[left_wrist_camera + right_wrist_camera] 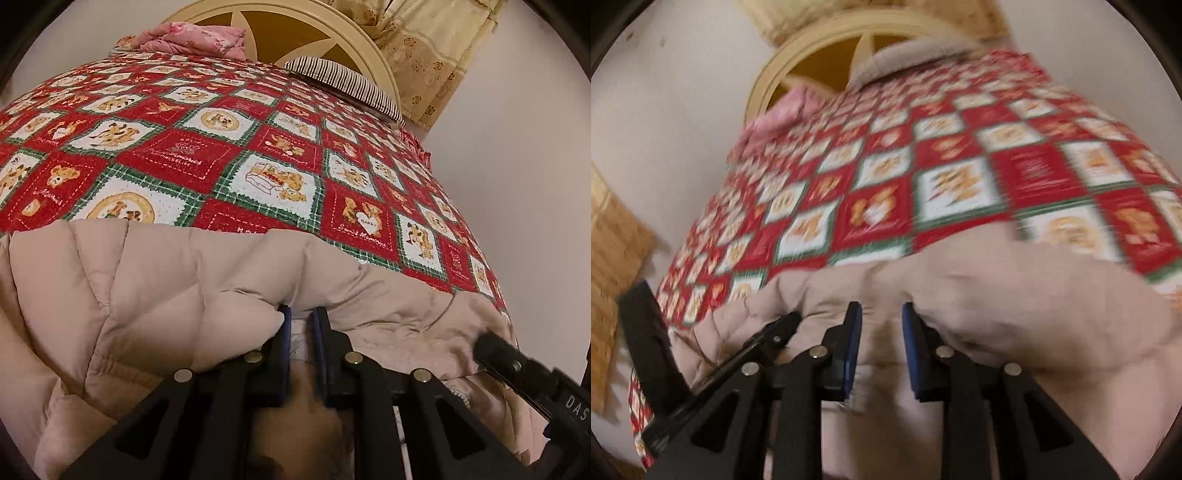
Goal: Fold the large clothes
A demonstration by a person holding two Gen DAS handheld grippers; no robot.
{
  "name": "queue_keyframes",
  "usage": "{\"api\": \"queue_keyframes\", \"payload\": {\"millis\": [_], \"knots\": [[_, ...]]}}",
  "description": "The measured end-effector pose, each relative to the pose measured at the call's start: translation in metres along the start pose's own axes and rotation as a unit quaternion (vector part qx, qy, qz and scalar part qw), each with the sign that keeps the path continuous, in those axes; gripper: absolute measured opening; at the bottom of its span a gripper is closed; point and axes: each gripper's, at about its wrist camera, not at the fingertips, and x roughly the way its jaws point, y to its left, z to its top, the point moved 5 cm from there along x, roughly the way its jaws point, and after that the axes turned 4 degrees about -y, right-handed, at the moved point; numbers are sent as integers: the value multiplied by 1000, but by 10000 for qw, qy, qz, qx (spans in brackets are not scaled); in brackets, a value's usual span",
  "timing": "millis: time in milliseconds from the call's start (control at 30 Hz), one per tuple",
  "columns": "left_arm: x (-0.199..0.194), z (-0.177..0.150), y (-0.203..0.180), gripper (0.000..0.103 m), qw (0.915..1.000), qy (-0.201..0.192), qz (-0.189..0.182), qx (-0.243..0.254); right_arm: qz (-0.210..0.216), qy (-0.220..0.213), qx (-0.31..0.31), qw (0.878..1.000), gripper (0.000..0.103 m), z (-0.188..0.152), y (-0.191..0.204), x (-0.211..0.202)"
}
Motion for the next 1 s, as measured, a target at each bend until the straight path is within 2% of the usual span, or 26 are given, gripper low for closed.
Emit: {"api": "queue_keyframes", "payload": {"millis": [100, 133, 200, 333, 400, 433, 467, 500, 567, 633, 667, 700, 767, 833, 867, 1000], "knots": [[-1, 1, 0, 14, 10000, -5, 10, 14, -135, 410, 14, 9991, 22, -18, -25, 15], [0, 1, 0, 14, 10000, -4, 21, 23, 37, 292, 131, 9995, 22, -20, -30, 17], [0, 1, 0, 14, 10000, -2, 28, 27, 89, 165, 198, 9996, 21, -20, -31, 20], [0, 2, -1, 14, 10000, 24, 21, 18, -219, 253, -172, 9993, 24, -21, -18, 20], [-6, 2, 1, 14, 9997, 144, -176, -111, -323, 429, -115, 9985, 27, -20, -17, 6], [-16, 2, 4, 14, 9988, 315, -317, -182, -133, 307, 41, 9994, 34, -20, -16, -14], [-31, 4, 6, 14, 9978, 406, -484, -188, 139, 61, 172, 9997, 37, -20, -16, -39], [-49, 6, 10, 14, 9977, 389, -531, -142, 418, -206, 196, 9987, 41, -21, -15, -72], [-90, 8, 22, 16, 9981, 205, -572, 76, 437, -531, -16, 9976, 69, -27, -15, -124], [-138, 3, 39, 23, 9964, 17, -772, 349, 332, -922, -362, 9945, 76, -43, -15, -189], [-162, -1, 50, 38, 9955, -56, -835, 451, 274, -1049, -515, 9928, 78, -54, -17, -218], [-190, -8, 66, 58, 9946, -156, -872, 536, 145, -1157, -640, 9911, 79, -67, -22, -249], [-229, -18, 96, 78, 9940, -426, -823, 587, -85, -1336, -724, 9883, 87, -87, -31, -293], [-270, -39, 119, 81, 9940, -662, -645, 589, -252, -1520, -658, 9859, 97, -116, -45, -336], [-283, -49, 128, 81, 9944, -661, -604, 562, -344, -1575, -573, 9853, 101, -132, -52, -355], [-323, -93, 164, 81, 9967, -618, -517, 118, -484, -1365, -358, 9888, 102, -172, -65, -383]]}}
